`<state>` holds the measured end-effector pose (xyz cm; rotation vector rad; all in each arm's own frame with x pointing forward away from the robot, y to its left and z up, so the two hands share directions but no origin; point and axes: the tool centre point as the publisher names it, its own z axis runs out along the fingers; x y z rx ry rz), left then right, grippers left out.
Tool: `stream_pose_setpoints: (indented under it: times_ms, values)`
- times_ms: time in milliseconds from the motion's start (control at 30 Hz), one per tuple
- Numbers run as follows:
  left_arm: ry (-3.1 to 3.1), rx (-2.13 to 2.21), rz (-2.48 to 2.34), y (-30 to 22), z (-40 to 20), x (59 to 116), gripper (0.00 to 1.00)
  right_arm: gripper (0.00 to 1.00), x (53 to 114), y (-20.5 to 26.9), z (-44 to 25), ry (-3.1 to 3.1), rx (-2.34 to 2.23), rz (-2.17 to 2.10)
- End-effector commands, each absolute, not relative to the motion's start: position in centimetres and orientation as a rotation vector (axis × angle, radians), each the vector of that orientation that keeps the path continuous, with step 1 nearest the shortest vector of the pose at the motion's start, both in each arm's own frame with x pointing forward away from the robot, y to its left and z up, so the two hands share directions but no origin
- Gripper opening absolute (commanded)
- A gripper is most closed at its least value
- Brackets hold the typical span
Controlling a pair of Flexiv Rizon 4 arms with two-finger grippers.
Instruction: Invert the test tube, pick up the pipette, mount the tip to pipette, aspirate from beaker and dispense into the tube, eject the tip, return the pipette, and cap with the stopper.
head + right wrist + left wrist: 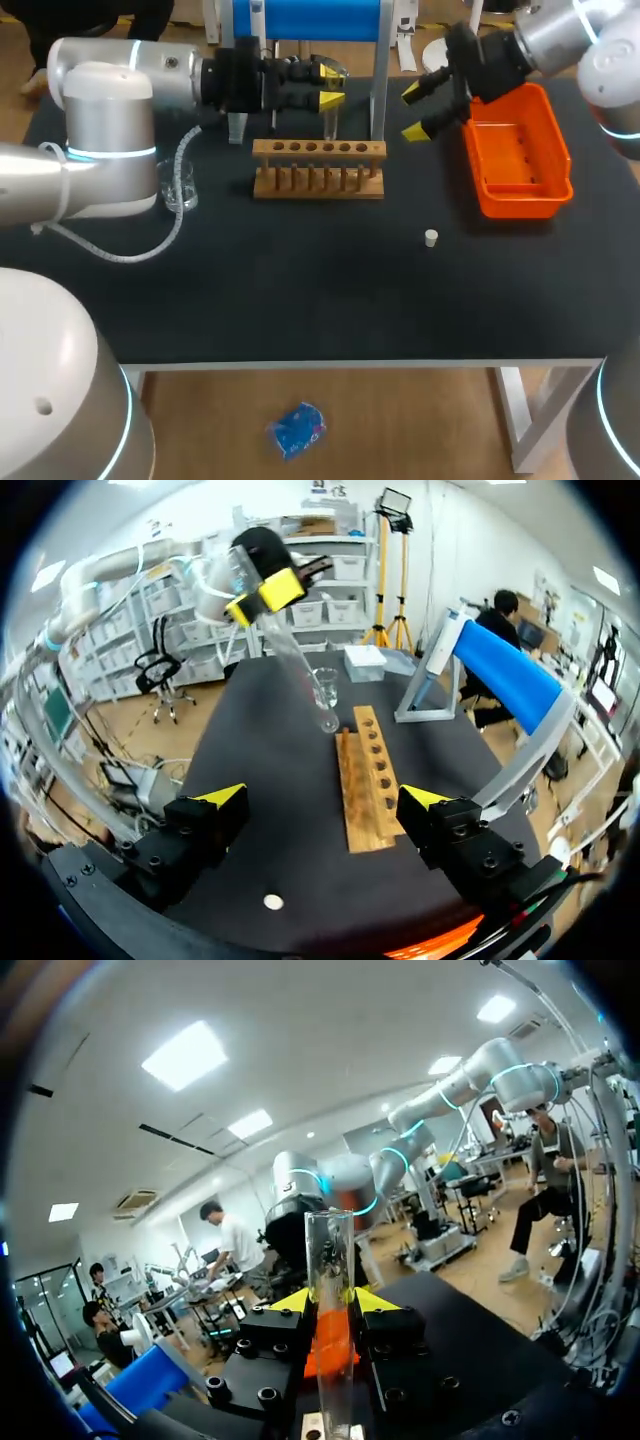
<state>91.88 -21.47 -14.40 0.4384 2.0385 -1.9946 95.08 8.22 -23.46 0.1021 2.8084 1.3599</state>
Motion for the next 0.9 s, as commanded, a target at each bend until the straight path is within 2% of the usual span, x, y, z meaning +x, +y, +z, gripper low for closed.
stream_pose_setpoints:
  times_ms: [33,200,900]
  values:
    - [2.046,0.472,-2.031,-21.9,-14.9,93.0,0.00,1.00,95.2,7.7,-24.3,2.781,0.044,1.385]
    - [2.103,0.416,-2.030,-22.1,-15.3,93.3,0.00,1.00,95.4,7.4,-25.9,2.804,-0.125,1.387]
    - [2.138,0.386,-2.026,-22.2,-15.7,93.7,0.00,1.00,96.1,7.3,-28.0,2.749,-0.210,1.370]
